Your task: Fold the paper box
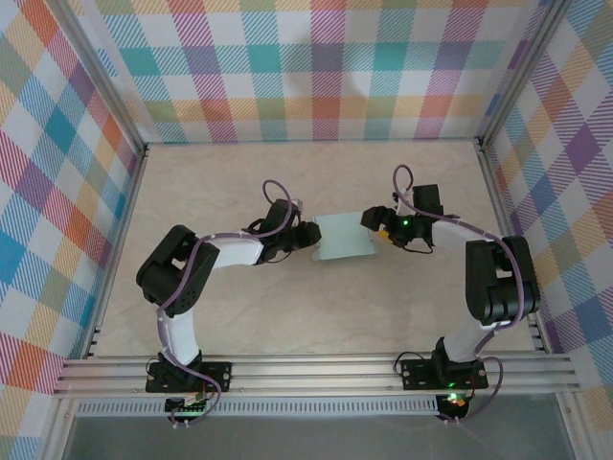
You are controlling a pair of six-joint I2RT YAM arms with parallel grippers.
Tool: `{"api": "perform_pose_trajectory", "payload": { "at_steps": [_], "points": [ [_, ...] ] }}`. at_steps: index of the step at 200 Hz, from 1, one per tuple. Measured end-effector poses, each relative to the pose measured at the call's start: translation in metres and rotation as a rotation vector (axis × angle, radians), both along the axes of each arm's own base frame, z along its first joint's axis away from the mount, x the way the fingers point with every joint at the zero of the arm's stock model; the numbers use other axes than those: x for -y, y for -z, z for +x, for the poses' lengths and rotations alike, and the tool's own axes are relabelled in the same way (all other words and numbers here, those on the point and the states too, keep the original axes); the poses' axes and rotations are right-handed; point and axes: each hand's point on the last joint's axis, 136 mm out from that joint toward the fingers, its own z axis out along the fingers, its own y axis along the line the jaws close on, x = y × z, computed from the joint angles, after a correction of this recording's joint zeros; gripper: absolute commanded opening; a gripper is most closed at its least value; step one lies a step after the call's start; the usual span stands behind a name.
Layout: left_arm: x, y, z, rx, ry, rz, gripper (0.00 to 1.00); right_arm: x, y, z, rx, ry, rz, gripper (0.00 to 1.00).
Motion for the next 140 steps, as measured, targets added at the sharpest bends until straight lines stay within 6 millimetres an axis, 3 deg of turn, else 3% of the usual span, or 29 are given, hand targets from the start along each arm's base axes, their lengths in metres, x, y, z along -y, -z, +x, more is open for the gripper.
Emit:
{"api": "perform_pose_trajectory", "payload": {
  "at_steps": [71,140],
  "points": [
    [-0.004,0.0,-0.002,0.012,-0.011,-0.021,0.26,-0.001,0.006,-0.003,-0.02,0.0,0.044,0.86],
    [-0.013,0.001,-0.003,0.016,-0.03,-0.068,0.24,-0.013,0.028,-0.012,-0.121,-0.045,0.126,0.86]
  ]
}}
